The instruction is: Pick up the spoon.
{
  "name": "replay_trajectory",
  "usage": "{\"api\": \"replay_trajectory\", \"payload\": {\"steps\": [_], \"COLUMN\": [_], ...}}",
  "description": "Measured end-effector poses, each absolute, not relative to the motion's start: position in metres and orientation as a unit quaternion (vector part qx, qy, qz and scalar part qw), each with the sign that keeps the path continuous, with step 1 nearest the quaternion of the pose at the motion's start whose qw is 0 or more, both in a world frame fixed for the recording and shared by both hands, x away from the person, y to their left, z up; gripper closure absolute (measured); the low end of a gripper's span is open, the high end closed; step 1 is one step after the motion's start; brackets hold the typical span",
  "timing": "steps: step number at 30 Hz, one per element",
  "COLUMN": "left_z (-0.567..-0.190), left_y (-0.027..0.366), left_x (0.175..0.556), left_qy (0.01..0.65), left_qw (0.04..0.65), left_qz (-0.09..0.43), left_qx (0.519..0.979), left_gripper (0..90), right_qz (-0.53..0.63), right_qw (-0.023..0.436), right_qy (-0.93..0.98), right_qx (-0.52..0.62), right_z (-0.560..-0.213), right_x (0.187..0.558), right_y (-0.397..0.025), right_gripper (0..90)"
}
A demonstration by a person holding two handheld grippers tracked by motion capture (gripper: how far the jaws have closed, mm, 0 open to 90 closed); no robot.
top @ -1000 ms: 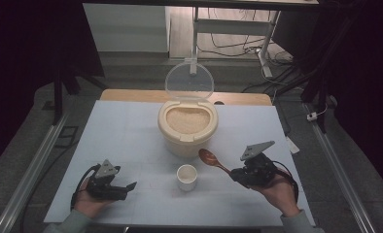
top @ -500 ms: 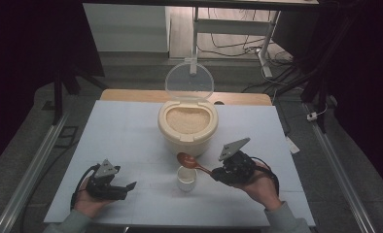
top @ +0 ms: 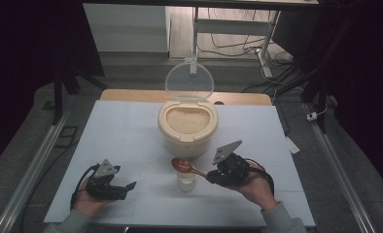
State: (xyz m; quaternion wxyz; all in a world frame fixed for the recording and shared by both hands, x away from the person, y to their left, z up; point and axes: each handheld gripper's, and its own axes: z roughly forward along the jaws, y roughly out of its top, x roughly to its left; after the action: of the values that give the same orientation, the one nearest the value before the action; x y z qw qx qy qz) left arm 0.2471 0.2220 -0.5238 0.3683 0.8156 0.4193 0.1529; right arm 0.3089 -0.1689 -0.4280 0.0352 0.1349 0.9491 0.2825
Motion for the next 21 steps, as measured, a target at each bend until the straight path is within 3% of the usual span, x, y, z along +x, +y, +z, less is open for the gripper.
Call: {"api": "replay_trajectory", "payload": {"steps": [13,21], "left_z": [-0.461,-0.437], "left_y": [0.179,0.141], "left_x": [0.243,0.253], "left_qy": [0.324,0.257], "left_qw": [0.429,0.416], "left_qz": [0.155,0.142], "left_qx": [0.829,0.861], "left_gripper": [17.0,18.4], "right_qz": [0.283,0.282], "right_qw": [0.036,0.039], "right_qy": [0.951,0.952], "right_qx": [0.117,0.109], "right_z": [-0.429,-0.429], "right_x": [0.308,0.306], "right_y": [-0.164,-0.159], "right_gripper": [79.2,79.3]}}
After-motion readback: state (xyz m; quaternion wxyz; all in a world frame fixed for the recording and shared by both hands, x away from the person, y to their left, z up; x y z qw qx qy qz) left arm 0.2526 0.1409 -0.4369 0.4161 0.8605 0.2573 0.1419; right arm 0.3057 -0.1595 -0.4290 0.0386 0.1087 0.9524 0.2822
